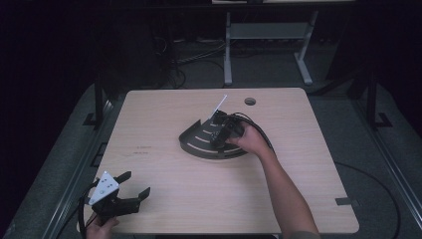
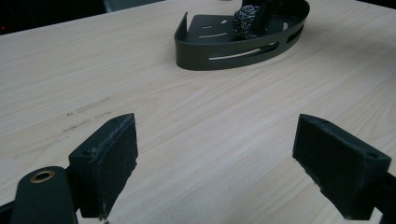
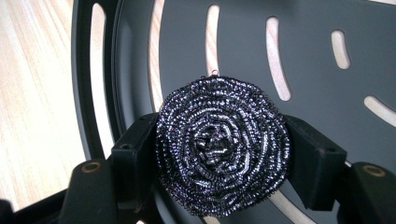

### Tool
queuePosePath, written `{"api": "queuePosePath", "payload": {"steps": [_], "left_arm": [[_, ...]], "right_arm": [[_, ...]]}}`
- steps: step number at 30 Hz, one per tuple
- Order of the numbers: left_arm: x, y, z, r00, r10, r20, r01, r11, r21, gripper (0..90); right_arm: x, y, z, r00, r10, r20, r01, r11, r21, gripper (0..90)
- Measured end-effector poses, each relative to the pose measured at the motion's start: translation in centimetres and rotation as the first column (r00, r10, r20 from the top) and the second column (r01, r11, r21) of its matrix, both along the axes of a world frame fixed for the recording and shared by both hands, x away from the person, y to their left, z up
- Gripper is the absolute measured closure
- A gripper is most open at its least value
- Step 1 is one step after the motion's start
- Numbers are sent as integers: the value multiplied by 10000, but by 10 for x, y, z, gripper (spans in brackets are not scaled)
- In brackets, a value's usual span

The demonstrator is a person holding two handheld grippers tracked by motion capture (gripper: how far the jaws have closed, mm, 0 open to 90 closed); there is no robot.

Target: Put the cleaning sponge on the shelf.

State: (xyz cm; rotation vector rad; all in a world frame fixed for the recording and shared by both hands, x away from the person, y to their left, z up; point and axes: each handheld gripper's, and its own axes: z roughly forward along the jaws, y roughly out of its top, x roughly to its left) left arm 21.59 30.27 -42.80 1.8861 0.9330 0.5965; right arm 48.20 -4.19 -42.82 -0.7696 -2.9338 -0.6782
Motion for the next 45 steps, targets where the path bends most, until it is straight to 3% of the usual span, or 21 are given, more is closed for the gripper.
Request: {"api": "queuePosePath", "payload": {"steps": [45], "left_arm": [[-1,1,1,10000,23,35,-23,10000,-20,133]], "right_arm": [[6,0,-10,9990,-292,-333,284,9993,-237,305]]}}
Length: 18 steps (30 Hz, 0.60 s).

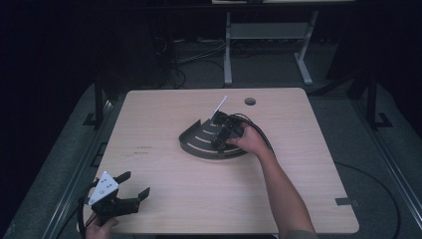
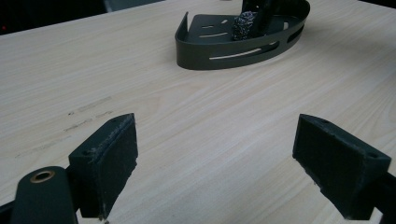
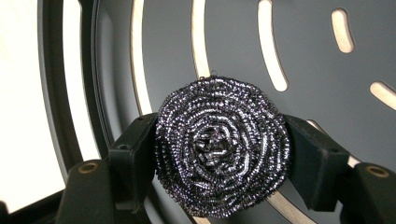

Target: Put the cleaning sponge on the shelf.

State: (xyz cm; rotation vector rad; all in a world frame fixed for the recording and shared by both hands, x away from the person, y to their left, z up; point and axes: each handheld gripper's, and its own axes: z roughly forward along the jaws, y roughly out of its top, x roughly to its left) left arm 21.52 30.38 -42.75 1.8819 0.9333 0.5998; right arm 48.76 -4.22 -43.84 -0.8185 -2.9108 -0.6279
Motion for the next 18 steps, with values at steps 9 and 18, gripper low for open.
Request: {"api": "queuePosePath", "payload": {"steps": [9,18], "left_arm": [[0,0,0,10000,-21,-35,21,10000,1,133],[-1,1,0,10000,21,-40,-21,10000,-12,133]], "right_arm": [[-2,3,0,10000,54,-4,-54,10000,12,286],[-4,3,5,10000,35,26,-36,9996,264,213]]}}
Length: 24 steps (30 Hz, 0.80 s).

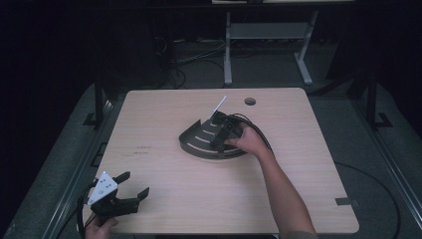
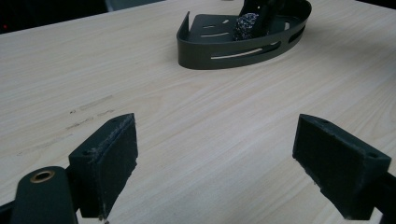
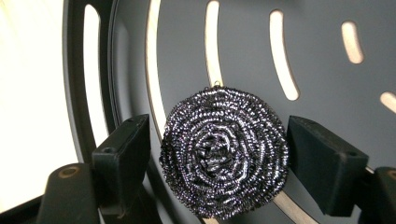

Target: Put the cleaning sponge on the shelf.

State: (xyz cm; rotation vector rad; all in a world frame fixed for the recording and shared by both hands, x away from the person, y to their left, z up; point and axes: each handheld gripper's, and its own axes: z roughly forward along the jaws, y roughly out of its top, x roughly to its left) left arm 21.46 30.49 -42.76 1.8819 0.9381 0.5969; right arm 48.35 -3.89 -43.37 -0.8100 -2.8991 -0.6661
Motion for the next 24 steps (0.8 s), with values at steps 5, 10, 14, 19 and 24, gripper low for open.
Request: {"api": "queuePosePath", "payload": {"steps": [5,10,14,19,24], "left_arm": [[0,0,-1,10000,10,-27,-10,10000,3,133],[0,1,0,10000,49,6,-49,10000,-26,133],[-1,0,-1,10000,8,-40,-8,10000,-20,133],[-1,-1,-1,10000,-7,-36,7,10000,-11,133],[-1,-1,-1,10000,-6,-26,6,10000,3,133]], "right_arm": [[-2,-3,7,9998,-93,159,91,9998,167,191],[-4,-7,14,9997,-103,243,95,9994,340,182],[-8,-9,22,9993,-61,382,44,9991,429,186],[-11,-12,28,9986,4,520,-30,9988,481,188],[-14,-14,34,9985,62,548,-92,9984,550,189]]}}
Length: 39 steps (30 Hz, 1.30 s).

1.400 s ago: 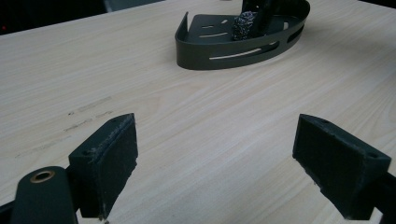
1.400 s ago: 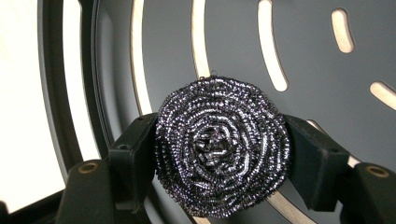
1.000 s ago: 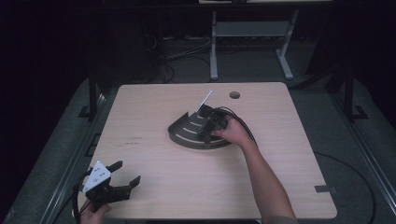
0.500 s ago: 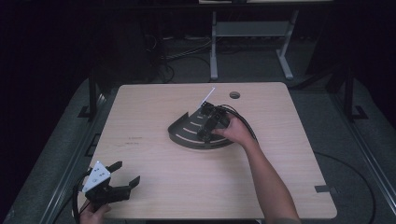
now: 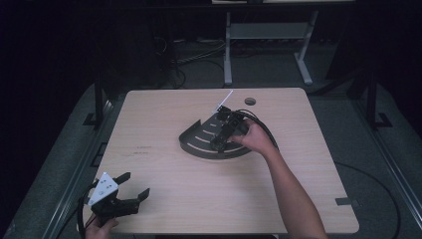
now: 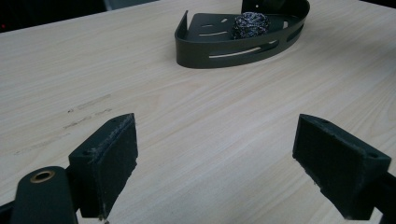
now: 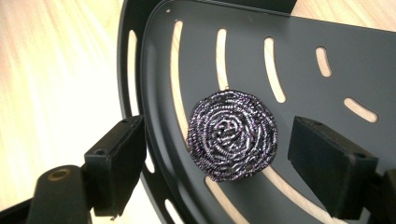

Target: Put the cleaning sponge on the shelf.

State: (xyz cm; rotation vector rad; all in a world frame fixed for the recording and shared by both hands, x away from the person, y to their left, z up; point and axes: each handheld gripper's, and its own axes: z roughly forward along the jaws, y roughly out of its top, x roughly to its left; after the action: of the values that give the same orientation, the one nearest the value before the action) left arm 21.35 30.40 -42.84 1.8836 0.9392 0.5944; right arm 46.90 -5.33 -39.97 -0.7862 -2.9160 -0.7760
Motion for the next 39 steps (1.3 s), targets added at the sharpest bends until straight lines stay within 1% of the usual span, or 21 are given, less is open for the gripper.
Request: {"api": "queuePosePath", "payload": {"steps": [3,9,15,18,24,26,30,39], "left_arm": [[0,0,0,10000,21,9,-21,10000,-13,133],[0,1,0,10000,31,13,-31,10000,-20,133],[0,0,0,10000,19,13,-19,10000,-10,133],[0,0,0,10000,-15,-7,15,10000,35,132],[0,0,0,10000,-19,-14,19,10000,58,133],[0,0,0,10000,-13,-2,13,10000,43,133],[0,-1,0,10000,-38,17,37,10000,72,133],[0,-2,-1,10000,-55,4,55,9999,105,133]], "right_arm": [[-2,-2,2,10000,14,-6,-14,10000,-39,191],[-5,-6,8,10000,43,59,-43,10000,72,191],[-12,-10,13,9997,180,138,-181,9998,76,193],[-15,-14,13,9998,149,94,-151,9997,198,194],[-23,-19,14,10000,92,9,-92,9998,199,194],[-27,-21,16,9999,149,87,-151,9997,211,194],[-31,-24,18,9997,209,104,-211,9995,225,193],[-44,-30,17,9992,372,130,-375,9990,248,194]]}}
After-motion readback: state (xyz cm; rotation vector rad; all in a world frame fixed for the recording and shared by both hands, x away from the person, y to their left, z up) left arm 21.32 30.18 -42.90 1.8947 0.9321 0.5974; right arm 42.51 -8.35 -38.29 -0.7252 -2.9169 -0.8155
